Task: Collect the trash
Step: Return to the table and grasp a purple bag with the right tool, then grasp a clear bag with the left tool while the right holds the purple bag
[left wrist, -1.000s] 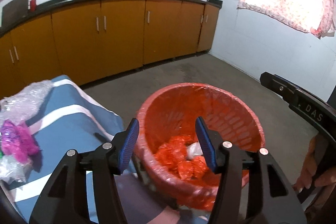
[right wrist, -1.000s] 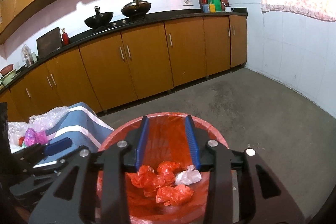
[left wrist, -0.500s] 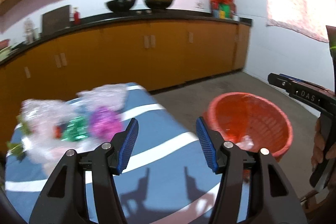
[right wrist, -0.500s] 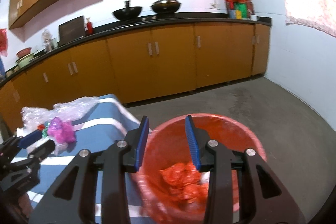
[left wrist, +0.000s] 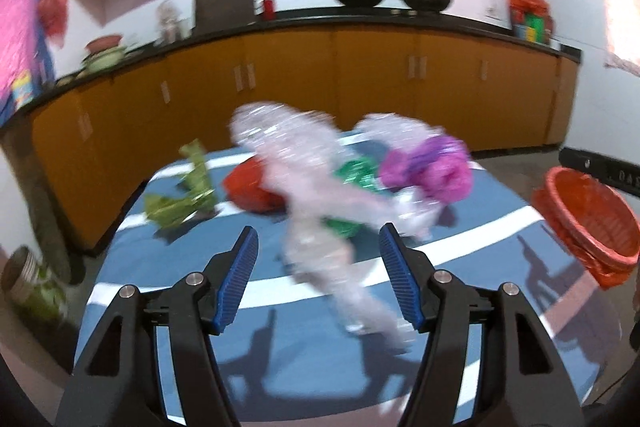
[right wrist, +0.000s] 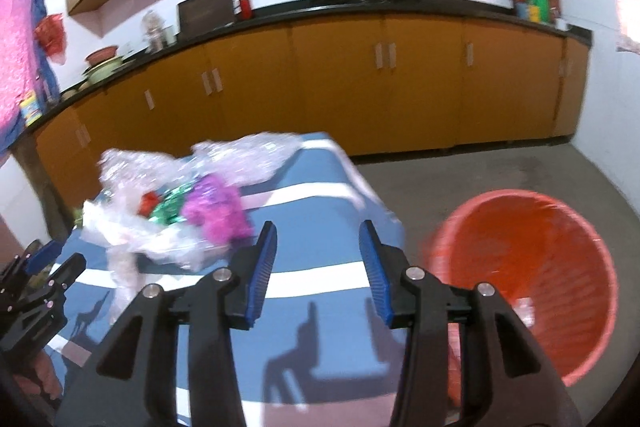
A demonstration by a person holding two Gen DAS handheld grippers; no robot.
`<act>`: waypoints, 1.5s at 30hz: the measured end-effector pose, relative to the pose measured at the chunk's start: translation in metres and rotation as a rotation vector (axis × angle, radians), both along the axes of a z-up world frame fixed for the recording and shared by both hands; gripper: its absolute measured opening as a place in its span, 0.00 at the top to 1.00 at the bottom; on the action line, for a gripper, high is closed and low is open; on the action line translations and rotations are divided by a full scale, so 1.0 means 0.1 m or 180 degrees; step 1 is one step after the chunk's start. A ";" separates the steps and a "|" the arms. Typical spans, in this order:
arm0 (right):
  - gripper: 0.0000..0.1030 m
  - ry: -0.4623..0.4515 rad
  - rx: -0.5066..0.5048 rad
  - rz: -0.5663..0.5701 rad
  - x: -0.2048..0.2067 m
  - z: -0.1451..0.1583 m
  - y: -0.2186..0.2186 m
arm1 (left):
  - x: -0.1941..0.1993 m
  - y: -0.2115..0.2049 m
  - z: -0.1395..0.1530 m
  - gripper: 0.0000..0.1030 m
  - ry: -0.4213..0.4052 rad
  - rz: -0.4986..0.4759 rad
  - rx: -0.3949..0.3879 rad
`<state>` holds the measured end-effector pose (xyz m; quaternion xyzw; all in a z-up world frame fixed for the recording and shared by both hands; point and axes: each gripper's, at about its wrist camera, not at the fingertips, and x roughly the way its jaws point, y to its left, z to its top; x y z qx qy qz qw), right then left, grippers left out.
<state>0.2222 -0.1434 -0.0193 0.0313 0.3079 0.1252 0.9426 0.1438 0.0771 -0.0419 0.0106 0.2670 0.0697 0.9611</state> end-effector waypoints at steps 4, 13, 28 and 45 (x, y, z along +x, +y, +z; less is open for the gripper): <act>0.52 0.0067 0.0017 0.0200 0.11 -0.08 0.39 | -0.05 0.29 -0.06 0.34 -0.0022 0.0184 -0.0145; 0.45 0.0029 0.0106 0.0352 0.34 -0.15 0.83 | -0.10 0.67 -0.18 0.33 -0.0073 0.0383 -0.0299; 0.63 0.0142 -0.0042 0.0439 0.60 -0.34 1.08 | -0.02 0.68 -0.18 0.33 -0.0093 0.0320 -0.0418; 0.77 0.0051 0.0150 0.0610 0.27 -0.23 0.86 | 0.08 0.41 -0.02 0.32 -0.0150 0.0059 -0.0463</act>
